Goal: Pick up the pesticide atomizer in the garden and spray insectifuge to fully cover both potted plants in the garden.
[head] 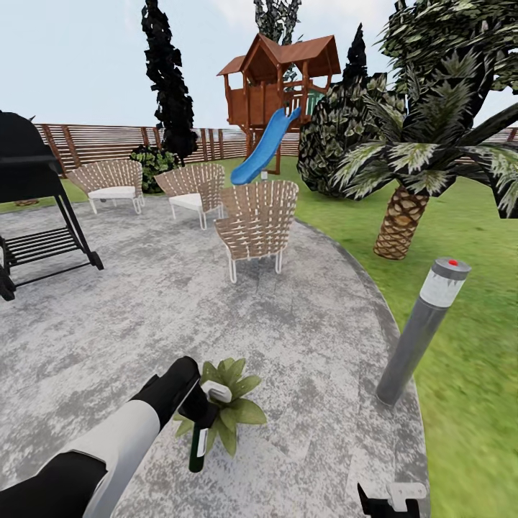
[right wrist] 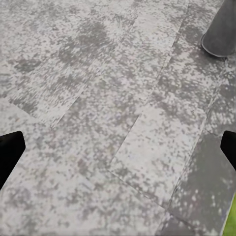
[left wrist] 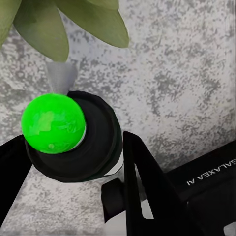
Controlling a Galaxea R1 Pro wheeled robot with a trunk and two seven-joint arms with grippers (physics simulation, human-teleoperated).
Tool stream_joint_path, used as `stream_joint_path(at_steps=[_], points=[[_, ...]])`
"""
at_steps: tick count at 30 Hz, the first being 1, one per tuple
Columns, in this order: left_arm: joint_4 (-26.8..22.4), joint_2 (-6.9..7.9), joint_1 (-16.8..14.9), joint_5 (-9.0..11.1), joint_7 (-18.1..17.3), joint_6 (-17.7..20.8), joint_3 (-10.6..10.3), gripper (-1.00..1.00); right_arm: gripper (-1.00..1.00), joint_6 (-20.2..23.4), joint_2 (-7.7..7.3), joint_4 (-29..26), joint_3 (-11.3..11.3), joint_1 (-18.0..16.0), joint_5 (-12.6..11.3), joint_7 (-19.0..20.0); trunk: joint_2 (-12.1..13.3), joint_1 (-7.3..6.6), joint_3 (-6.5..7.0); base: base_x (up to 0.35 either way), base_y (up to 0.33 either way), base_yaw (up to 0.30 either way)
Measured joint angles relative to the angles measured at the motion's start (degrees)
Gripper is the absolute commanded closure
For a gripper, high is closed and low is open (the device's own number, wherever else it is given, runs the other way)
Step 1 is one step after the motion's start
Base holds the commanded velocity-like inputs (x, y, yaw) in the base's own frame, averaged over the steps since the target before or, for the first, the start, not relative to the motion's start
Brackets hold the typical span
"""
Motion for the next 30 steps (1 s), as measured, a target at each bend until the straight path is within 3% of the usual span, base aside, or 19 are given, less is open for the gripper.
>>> stream_joint_path(at_steps=[6,15,23,30], points=[[0.01,-0.36,0.00,-0.02,0.00,0.04,-0.02,1.00,-1.00,0.00,0.00,0.06,0.00,0.02,0.00,0.01,0.00,0.00,0.00,0.000,0.000,0.000],[0.00,0.84,1.86,-0.51,0.00,-0.47,-0.03,1.00,-1.00,0.00,0.00,0.09,0.00,0.02,0.01,-0.01,0.00,0.00,0.00,0.000,0.000,0.000],[-0.96,-0.28,0.64,0.06,-0.09,-0.03,0.14,1.00,-1.00,0.00,0.00,0.09,0.00,0.01,0.03,0.01,0.00,0.00,0.00,0.000,0.000,0.000],[-0.87,-0.19,0.64,-0.16,-0.08,-0.09,0.02,1.00,-1.00,0.00,0.00,0.07,0.01,0.02,0.06,0.04,0.00,0.00,0.00,0.000,0.000,-0.136]])
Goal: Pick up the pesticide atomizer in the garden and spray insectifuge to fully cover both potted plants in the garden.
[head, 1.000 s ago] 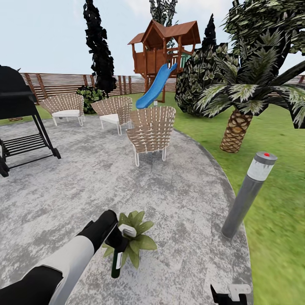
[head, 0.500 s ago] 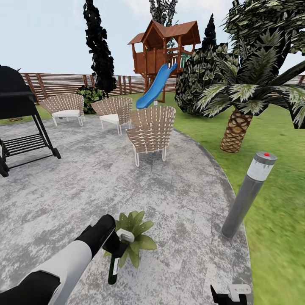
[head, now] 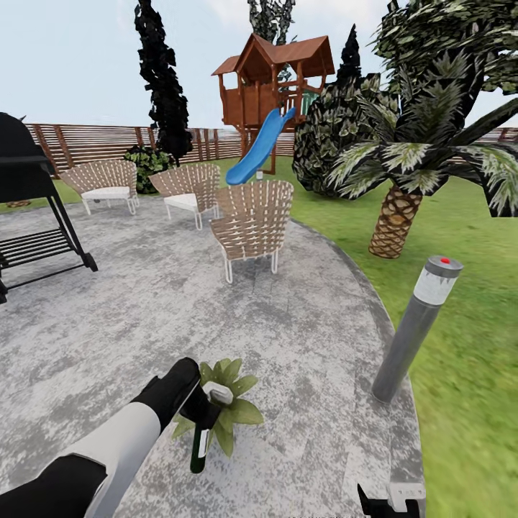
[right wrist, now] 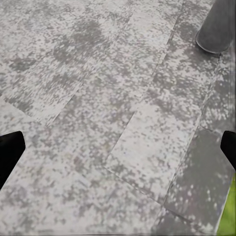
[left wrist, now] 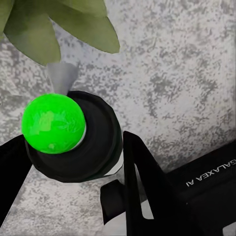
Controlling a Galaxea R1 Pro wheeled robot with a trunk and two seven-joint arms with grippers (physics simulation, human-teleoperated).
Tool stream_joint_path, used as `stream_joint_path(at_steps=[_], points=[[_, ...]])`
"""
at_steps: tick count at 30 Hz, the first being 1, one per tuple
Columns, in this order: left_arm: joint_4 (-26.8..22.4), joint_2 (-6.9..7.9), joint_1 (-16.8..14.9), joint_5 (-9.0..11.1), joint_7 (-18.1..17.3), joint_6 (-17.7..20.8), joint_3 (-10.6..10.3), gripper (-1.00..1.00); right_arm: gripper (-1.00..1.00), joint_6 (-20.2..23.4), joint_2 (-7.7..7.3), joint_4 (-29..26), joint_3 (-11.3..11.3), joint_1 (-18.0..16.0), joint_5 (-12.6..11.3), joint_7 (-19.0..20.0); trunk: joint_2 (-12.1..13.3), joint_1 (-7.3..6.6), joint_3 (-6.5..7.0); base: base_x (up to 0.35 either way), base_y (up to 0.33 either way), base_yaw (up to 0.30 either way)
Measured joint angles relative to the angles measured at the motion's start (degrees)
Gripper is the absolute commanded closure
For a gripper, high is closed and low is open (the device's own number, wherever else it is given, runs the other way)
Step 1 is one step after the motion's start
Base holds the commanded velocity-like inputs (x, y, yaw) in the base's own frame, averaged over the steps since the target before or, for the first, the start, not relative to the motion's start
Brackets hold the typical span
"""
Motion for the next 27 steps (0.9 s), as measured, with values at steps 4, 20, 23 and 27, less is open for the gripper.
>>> stream_joint_path(at_steps=[4,20,23,27], points=[[0.02,0.55,0.15,-0.20,0.00,0.08,-0.13,1.00,-1.00,0.00,0.00,0.00,0.00,-0.01,-0.04,-0.03,0.00,0.00,0.00,0.000,0.000,-0.223],[0.03,0.43,-0.15,-0.38,0.07,0.12,-0.04,1.00,-1.00,0.00,0.00,0.02,0.00,-0.01,0.01,-0.04,0.00,0.00,0.00,0.000,0.000,-0.009],[0.33,0.47,0.28,-0.37,0.08,0.07,-0.40,1.00,-1.00,0.00,0.00,0.02,0.00,-0.01,-0.01,-0.02,0.00,0.00,0.00,0.000,0.000,0.000],[0.77,0.59,0.58,-0.46,0.09,-0.03,-0.47,1.00,-1.00,0.00,0.00,0.02,0.00,-0.01,0.01,-0.02,0.00,0.00,0.00,-0.037,0.000,0.000]])
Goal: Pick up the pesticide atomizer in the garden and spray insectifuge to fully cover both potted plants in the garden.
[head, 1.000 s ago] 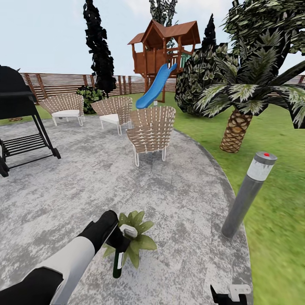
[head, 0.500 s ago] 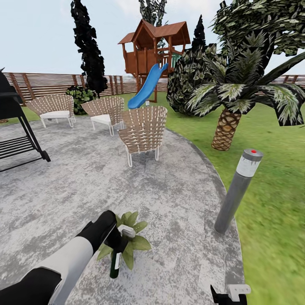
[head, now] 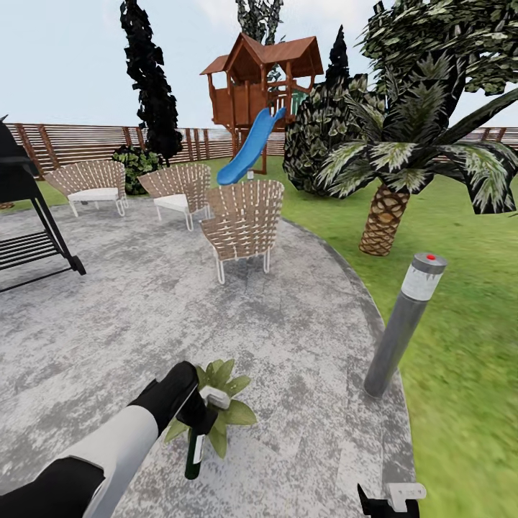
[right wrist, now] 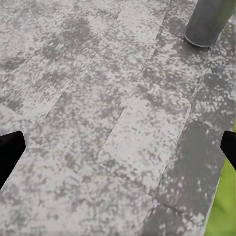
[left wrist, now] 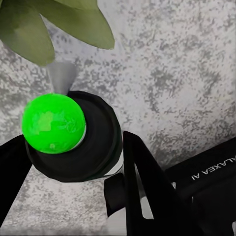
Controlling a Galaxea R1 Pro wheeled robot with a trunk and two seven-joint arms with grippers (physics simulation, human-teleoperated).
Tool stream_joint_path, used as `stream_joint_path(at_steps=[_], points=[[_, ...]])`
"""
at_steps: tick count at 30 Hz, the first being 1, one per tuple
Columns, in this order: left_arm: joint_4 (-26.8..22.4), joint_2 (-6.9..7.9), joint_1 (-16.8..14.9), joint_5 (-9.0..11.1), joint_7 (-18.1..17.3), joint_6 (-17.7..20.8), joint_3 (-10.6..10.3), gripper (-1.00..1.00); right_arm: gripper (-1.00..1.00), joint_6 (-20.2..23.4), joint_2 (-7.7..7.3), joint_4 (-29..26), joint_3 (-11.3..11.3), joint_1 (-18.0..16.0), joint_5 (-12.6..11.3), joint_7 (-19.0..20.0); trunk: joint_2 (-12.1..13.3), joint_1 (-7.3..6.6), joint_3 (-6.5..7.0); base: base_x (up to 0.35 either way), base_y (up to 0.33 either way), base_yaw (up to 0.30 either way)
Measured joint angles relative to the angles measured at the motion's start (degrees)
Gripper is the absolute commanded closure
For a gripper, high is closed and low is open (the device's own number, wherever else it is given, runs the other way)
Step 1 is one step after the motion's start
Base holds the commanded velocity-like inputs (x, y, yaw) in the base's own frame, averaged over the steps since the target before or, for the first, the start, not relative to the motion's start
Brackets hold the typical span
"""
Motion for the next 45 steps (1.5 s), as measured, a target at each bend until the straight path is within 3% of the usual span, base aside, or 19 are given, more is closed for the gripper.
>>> stream_joint_path(at_steps=[32,45], points=[[1.90,-0.15,2.19,-0.10,0.17,-0.15,0.18,1.00,-1.00,0.00,0.00,0.00,0.00,0.00,-0.06,-0.02,0.00,0.00,0.00,-0.009,-0.031,0.000],[0.64,-1.11,2.12,0.14,0.32,-0.71,0.35,1.00,-1.00,0.00,0.00,0.02,0.00,0.00,0.02,-0.04,0.00,-0.01,0.00,0.007,0.000,0.172]])
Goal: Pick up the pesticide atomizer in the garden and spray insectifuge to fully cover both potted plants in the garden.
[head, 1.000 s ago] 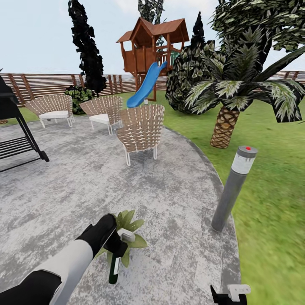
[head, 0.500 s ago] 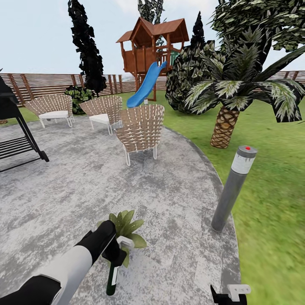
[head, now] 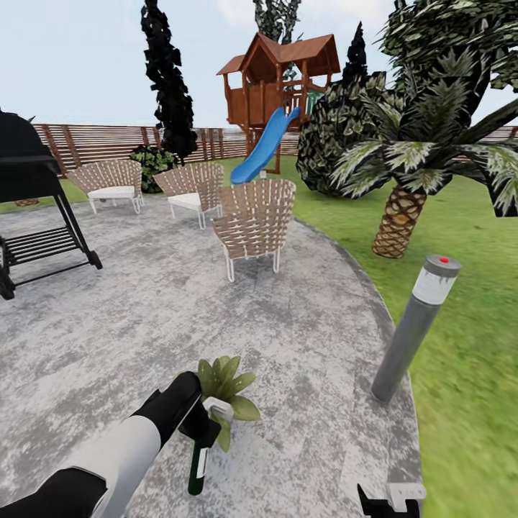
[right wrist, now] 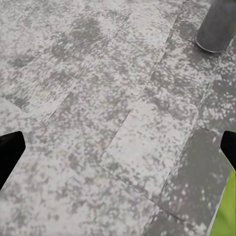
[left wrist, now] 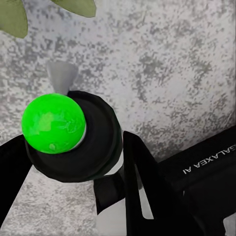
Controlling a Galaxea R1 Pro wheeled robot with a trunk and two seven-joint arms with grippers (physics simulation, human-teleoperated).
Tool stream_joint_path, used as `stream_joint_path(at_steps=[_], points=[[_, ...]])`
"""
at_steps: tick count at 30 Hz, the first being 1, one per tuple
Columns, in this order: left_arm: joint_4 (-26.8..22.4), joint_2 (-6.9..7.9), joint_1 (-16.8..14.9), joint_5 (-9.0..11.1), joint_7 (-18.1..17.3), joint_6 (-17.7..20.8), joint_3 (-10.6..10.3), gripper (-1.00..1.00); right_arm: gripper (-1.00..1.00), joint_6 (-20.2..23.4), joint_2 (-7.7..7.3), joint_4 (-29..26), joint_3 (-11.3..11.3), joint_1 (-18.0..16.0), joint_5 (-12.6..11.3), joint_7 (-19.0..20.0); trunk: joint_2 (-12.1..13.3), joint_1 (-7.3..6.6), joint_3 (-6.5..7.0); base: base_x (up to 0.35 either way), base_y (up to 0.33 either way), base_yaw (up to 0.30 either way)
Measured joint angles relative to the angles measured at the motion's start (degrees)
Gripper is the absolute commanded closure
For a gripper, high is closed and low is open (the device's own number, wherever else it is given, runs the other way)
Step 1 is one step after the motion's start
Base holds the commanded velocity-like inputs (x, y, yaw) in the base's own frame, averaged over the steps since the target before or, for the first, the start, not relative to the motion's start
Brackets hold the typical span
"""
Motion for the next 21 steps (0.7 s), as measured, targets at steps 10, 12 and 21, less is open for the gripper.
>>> stream_joint_path(at_steps=[10,12,21], points=[[-3.60,-0.04,0.06,0.27,0.01,-0.05,0.24,1.00,-1.00,0.08,0.00,-0.04,0.08,0.01,0.08,0.08,0.00,-0.01,0.00,0.151,-0.107,0.003],[-3.38,0.01,0.08,0.09,0.03,-0.07,0.17,1.00,-1.00,0.09,0.01,-0.04,0.08,0.01,0.08,0.08,0.00,0.00,0.00,0.009,-0.232,0.000],[-2.93,0.12,0.09,0.06,0.09,0.34,0.04,1.00,-1.00,0.05,0.00,-0.05,0.08,-0.01,0.00,0.08,0.00,0.01,0.00,-0.100,-0.265,0.000]])
